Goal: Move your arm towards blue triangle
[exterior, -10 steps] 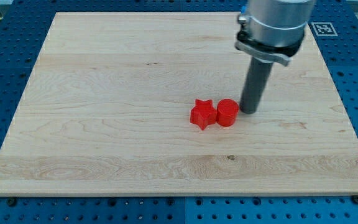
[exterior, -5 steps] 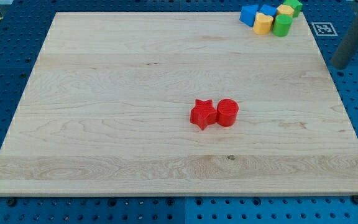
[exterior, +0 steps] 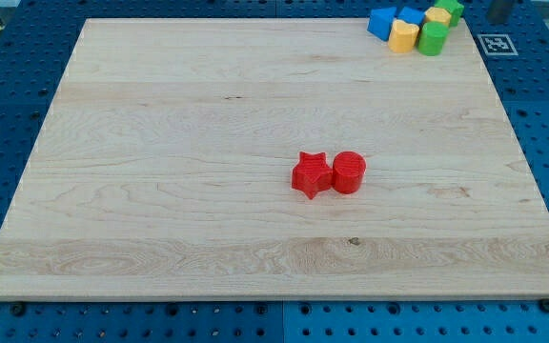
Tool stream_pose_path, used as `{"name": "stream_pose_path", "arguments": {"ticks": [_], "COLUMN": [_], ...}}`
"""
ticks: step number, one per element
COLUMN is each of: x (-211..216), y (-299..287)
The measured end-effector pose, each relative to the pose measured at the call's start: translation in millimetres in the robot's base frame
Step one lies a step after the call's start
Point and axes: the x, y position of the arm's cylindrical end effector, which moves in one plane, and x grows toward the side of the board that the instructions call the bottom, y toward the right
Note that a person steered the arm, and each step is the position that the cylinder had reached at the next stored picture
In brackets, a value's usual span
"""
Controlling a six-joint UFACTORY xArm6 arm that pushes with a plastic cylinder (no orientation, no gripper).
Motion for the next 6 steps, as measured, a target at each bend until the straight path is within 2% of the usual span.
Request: {"name": "stream_pose_path", "arguments": {"ticks": [2, 3, 4, 5, 6], "x": [-0.9, 17.3, 113.8, 199.6, 196.5], "y": [0.4, 0.5, -5.4, -50.6, -144.9]}}
